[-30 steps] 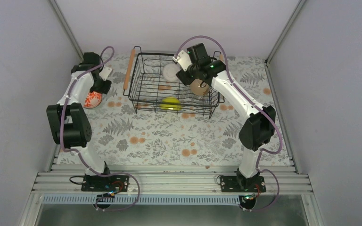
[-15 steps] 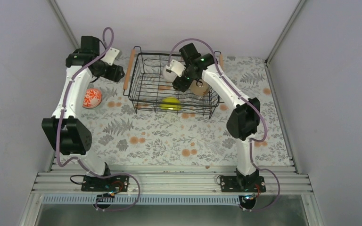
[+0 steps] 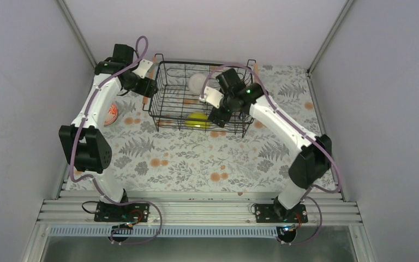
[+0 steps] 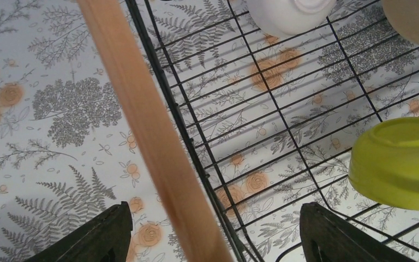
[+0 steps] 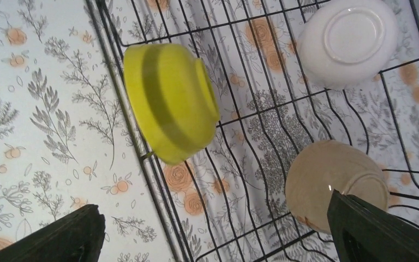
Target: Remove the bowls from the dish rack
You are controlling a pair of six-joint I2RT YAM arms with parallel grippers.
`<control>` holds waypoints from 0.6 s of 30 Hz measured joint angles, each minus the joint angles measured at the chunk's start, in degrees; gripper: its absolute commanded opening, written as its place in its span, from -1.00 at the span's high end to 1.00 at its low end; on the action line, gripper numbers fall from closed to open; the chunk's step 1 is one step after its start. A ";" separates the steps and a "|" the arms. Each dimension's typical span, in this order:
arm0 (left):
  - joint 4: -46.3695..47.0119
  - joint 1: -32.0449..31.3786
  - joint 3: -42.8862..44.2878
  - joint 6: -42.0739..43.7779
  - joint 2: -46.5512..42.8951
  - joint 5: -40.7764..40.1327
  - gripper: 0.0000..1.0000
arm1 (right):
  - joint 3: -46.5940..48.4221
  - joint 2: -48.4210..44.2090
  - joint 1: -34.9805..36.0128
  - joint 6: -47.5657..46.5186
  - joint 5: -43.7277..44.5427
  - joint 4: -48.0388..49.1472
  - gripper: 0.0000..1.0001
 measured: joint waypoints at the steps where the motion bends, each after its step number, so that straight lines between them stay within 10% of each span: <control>1: 0.17 -0.46 0.00 -0.33 0.33 -0.52 -0.55 | -2.86 -1.99 0.90 -0.13 1.55 1.84 -1.00; 9: 2.38 -3.37 0.00 -2.03 1.03 -3.98 -0.57 | -10.73 -6.19 6.27 -0.04 10.40 11.89 -1.00; 18: 3.58 -3.87 -1.51 -2.27 1.03 -5.38 -0.55 | 19.82 10.99 -0.20 3.61 2.75 6.27 -0.68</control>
